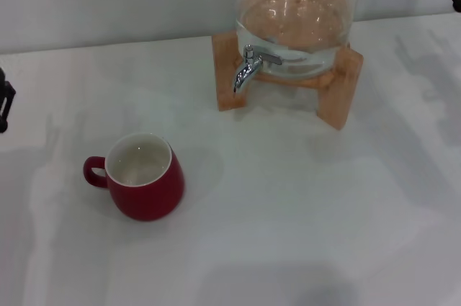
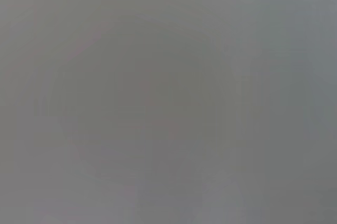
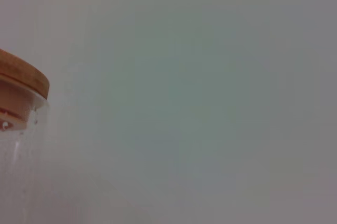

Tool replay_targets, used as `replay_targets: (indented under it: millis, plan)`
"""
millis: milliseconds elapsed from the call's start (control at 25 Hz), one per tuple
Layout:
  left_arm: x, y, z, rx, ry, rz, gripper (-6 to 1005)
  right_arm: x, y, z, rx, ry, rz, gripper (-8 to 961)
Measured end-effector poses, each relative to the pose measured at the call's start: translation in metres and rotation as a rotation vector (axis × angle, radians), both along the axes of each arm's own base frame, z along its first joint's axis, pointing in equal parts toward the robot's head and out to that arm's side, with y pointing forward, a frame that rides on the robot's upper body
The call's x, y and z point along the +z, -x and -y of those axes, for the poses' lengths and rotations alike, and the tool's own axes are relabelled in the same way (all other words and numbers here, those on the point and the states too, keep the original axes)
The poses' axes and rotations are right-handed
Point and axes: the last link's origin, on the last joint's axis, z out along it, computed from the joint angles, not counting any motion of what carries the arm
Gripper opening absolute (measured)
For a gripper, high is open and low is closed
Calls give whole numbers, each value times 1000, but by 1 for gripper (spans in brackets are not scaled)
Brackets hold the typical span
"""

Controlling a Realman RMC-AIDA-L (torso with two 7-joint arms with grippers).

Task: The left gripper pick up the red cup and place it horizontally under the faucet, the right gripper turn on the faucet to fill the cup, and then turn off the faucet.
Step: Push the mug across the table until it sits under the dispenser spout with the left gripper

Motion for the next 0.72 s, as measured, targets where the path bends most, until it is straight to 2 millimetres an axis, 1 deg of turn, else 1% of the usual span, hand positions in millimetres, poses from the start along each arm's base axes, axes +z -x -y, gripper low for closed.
replay_targets:
  millis: [560,720]
  plan:
    - [-30,2,35,-20,123,-17,879,14,7,-6,23,-62,-7,702]
    - [-35,5,42,-12,148,-23,879,17,10,-9,34,-68,-3,702]
